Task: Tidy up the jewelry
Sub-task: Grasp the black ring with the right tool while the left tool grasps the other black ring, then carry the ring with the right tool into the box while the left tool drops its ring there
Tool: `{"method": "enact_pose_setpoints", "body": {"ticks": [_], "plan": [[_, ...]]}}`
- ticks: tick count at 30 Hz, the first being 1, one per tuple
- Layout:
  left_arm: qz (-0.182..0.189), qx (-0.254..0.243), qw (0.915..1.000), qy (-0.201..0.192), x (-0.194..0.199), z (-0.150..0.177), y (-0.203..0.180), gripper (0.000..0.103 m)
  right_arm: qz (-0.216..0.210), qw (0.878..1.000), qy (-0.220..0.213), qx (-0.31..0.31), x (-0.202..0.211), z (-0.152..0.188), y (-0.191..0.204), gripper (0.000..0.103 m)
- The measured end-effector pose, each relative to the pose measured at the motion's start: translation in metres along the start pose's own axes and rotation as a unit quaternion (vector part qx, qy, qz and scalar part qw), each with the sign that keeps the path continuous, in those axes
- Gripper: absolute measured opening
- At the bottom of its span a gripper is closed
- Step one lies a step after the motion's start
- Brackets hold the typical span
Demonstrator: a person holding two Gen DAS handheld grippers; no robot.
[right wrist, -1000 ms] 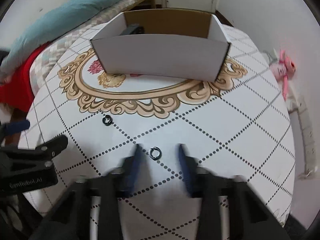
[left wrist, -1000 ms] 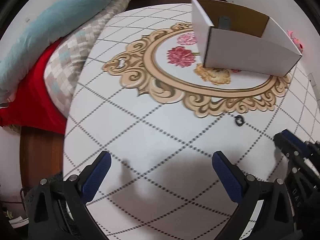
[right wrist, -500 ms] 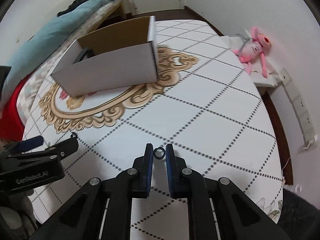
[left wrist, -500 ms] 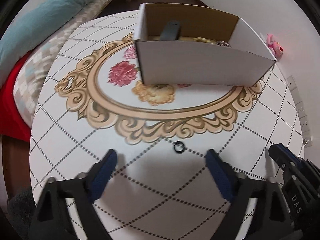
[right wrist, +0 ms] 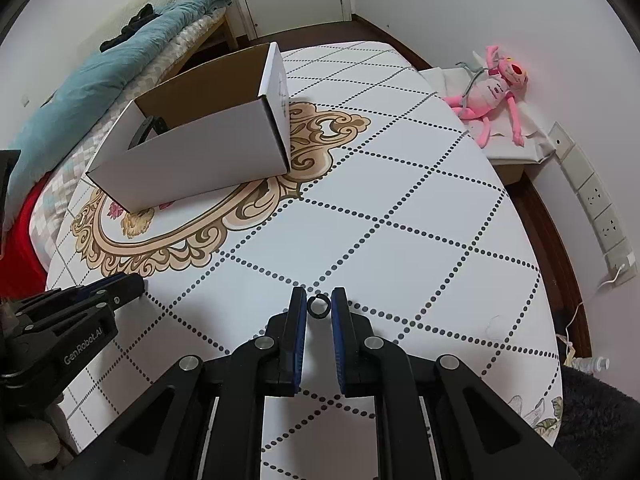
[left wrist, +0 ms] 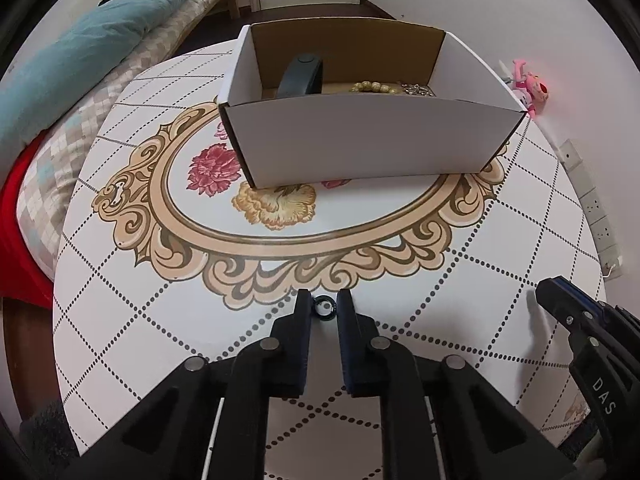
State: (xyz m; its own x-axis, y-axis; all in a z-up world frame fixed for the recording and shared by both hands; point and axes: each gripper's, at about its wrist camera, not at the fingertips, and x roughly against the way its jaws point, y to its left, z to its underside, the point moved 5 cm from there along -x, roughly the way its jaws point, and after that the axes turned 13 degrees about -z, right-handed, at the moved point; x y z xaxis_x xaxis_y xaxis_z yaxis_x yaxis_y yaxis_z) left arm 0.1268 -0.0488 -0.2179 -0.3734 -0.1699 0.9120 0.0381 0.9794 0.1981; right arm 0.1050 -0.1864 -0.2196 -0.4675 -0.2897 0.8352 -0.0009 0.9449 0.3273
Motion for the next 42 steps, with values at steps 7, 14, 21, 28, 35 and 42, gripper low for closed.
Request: {"method": "enact_pose_setpoints", "body": {"ticks": [7, 14, 21, 28, 35, 42], "plan": [[0.025, 0.005, 0.9996, -0.015, 0.020, -0.007, 0.006, 0.010, -0.019, 1.000, -0.018, 0.000, 0.016, -0.013, 0.008, 0.013], [0.096, 0.025, 0.9948, -0.023, 0.050, -0.066, 0.012, 0.010, -0.100, 0.994, -0.041, -0.013, 0.037, -0.072, 0.030, 0.013], [0.086, 0.025, 0.9957, -0.025, 0.041, -0.148, 0.026, 0.010, -0.123, 0.992, -0.024, 0.013, 0.016, -0.150, 0.051, 0.013], [0.059, 0.016, 0.9981, 0.002, 0.012, -0.187, 0.036, 0.012, -0.120, 0.992, 0.022, 0.019, -0.023, -0.193, 0.053, 0.013], [0.026, 0.013, 0.9993, 0.025, -0.004, -0.194, 0.043, 0.040, -0.119, 0.991, 0.054, 0.012, -0.043, -0.208, 0.051, 0.043], [-0.007, 0.021, 0.9997, 0.005, 0.006, -0.188, 0.055, 0.063, -0.093, 0.995, 0.033, 0.026, -0.031, -0.208, 0.049, 0.049]]}}
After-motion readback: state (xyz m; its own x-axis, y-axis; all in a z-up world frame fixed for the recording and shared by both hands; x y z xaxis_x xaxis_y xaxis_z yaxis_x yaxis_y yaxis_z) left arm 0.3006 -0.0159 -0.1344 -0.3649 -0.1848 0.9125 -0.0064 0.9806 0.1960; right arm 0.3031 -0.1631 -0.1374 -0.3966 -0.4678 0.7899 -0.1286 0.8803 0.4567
